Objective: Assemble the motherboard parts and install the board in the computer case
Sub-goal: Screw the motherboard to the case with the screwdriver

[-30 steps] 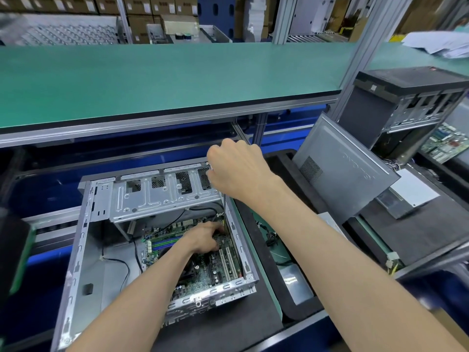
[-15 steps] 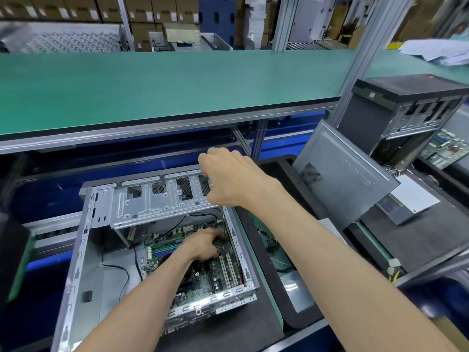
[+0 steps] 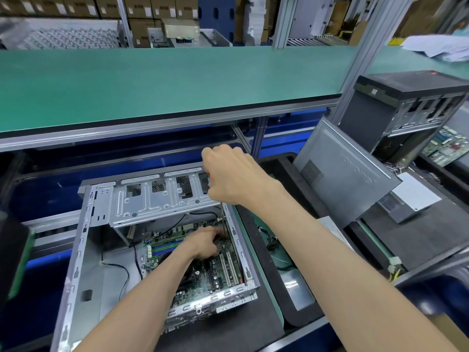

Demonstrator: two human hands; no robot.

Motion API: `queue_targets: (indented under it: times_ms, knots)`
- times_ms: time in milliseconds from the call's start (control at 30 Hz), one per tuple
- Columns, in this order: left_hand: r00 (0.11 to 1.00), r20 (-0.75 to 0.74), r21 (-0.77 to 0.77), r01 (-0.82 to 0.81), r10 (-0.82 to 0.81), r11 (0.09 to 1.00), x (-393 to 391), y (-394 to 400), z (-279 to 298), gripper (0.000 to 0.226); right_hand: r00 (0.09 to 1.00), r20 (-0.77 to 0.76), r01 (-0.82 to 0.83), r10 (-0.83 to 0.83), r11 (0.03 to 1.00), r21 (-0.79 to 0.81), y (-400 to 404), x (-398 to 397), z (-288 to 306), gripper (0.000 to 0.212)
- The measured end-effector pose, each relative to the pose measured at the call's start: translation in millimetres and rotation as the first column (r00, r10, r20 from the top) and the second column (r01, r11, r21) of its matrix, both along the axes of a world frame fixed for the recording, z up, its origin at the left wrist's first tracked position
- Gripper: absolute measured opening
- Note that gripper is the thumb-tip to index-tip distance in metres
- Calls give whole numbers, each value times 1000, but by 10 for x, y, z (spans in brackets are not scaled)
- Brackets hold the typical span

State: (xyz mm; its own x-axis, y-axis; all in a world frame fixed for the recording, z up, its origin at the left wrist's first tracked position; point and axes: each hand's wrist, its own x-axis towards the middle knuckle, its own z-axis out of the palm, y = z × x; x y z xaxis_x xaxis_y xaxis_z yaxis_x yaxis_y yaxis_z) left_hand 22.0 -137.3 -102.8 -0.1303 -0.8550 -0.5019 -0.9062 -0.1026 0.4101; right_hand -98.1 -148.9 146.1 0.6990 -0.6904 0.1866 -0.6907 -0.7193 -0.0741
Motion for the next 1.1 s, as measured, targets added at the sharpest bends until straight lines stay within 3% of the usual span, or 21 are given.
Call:
queue_targets:
  times_ms: [133, 300, 367, 533, 733, 867, 933, 1000, 1100]
  knots:
    - [1000, 9, 3, -4, 4, 1000, -7, -6, 8, 71, 994, -9, 106, -109, 981, -160, -13, 23, -54, 22]
    - [1000, -14, 16, 0, 0, 1000, -12, -1, 26, 66, 1000, -22, 1, 0, 999, 39, -63, -33, 21, 20]
    - [1000, 0, 12, 0, 0, 1000, -12, 1, 26, 68, 1000, -9, 14, -14, 1000, 23, -74, -44, 5, 14]
    - [1000, 8, 10, 0, -1, 1000, -19, 15, 59, 68, 993, -48, 96, -105, 983, -155, -71, -2, -21, 42]
    - [1000, 9, 18, -10, 10, 1000, -16, 15, 37, 66, 999, -23, -22, 24, 996, 86, -60, -7, 53, 21]
    - [1000, 5, 11, -11, 11, 1000, -11, 27, 50, 65, 997, -34, 69, -72, 994, -90, -68, 18, -9, 41]
    - [1000, 9, 0, -11, 11, 1000, -16, 30, 66, 65, 995, -40, 86, -92, 989, -121, -76, 23, -15, 37]
    - [1000, 19, 1, 3, -3, 1000, -22, 33, 79, 65, 996, -68, 50, -55, 995, -81, -63, 10, 24, 25]
    - [1000, 3, 11, 0, 0, 1000, -26, 31, 78, 64, 997, -47, -50, 55, 993, 110, -63, -31, 88, 21]
